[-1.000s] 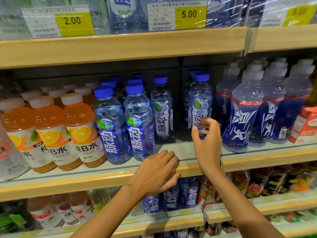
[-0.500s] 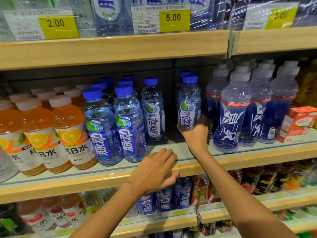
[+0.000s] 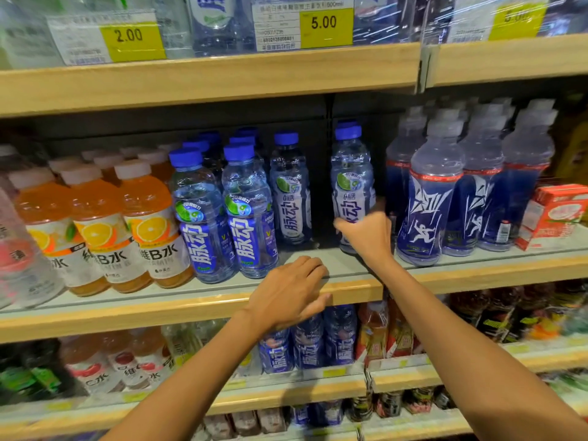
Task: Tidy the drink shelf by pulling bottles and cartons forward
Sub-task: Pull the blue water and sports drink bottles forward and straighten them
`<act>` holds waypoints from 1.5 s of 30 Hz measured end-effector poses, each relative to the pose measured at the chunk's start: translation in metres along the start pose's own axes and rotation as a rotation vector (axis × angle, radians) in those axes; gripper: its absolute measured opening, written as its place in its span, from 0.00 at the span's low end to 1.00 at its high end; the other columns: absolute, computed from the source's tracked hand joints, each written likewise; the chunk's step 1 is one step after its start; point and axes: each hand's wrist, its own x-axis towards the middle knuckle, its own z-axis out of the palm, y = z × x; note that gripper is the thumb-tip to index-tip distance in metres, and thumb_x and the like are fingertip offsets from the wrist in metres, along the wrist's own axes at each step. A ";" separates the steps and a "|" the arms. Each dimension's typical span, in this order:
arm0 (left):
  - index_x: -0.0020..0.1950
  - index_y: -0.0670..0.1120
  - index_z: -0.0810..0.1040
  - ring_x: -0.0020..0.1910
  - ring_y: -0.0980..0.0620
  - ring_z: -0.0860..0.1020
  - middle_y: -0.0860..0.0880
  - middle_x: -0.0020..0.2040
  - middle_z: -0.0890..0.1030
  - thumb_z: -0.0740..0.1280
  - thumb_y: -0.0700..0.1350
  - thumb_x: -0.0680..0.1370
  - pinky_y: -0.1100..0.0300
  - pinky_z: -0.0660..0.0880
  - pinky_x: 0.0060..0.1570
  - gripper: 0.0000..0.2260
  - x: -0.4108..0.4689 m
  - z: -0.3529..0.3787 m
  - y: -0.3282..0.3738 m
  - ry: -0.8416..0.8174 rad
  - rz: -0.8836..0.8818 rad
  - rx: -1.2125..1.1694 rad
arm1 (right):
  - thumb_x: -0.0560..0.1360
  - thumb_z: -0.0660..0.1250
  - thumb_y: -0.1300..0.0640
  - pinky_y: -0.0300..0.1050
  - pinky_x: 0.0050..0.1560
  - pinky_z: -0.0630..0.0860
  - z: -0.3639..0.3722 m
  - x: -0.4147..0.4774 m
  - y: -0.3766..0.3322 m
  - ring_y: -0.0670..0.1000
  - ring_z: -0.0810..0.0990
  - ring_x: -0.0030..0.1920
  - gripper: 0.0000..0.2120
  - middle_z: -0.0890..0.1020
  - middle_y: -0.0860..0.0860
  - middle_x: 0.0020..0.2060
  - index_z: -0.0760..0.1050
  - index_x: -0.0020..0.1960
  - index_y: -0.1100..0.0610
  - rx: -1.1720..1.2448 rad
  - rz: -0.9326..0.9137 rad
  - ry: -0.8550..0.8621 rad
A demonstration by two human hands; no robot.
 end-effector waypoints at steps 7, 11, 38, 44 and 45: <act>0.60 0.46 0.75 0.54 0.49 0.77 0.49 0.56 0.79 0.54 0.54 0.83 0.51 0.74 0.50 0.17 -0.001 -0.020 0.009 0.226 -0.391 -0.465 | 0.63 0.76 0.54 0.30 0.28 0.70 -0.043 -0.039 -0.021 0.38 0.76 0.31 0.20 0.77 0.40 0.35 0.67 0.47 0.52 0.066 0.009 -0.102; 0.60 0.45 0.78 0.54 0.51 0.80 0.50 0.54 0.82 0.56 0.53 0.83 0.47 0.75 0.59 0.16 0.021 -0.060 0.024 0.437 -0.578 -1.120 | 0.62 0.76 0.56 0.28 0.31 0.72 -0.056 -0.073 -0.035 0.34 0.78 0.33 0.20 0.80 0.44 0.38 0.69 0.48 0.49 0.222 0.003 -0.246; 0.47 0.45 0.84 0.38 0.47 0.81 0.46 0.41 0.83 0.77 0.49 0.57 0.55 0.79 0.43 0.20 0.007 -0.116 -0.010 0.311 -0.424 -2.115 | 0.49 0.79 0.33 0.50 0.60 0.76 -0.041 -0.116 -0.061 0.55 0.81 0.57 0.56 0.81 0.56 0.58 0.68 0.68 0.60 0.802 0.421 -1.111; 0.55 0.41 0.80 0.40 0.45 0.81 0.45 0.47 0.81 0.80 0.48 0.58 0.55 0.79 0.44 0.27 0.006 -0.117 -0.021 0.061 -0.042 -2.362 | 0.52 0.82 0.39 0.57 0.58 0.74 -0.023 -0.128 -0.083 0.59 0.80 0.50 0.47 0.79 0.63 0.52 0.72 0.62 0.63 1.037 0.416 -1.261; 0.55 0.41 0.80 0.40 0.45 0.81 0.45 0.47 0.82 0.80 0.48 0.58 0.55 0.79 0.44 0.28 0.005 -0.115 -0.022 0.044 -0.031 -2.353 | 0.51 0.82 0.41 0.56 0.57 0.74 -0.022 -0.128 -0.085 0.59 0.80 0.48 0.47 0.79 0.63 0.50 0.72 0.61 0.64 1.023 0.423 -1.245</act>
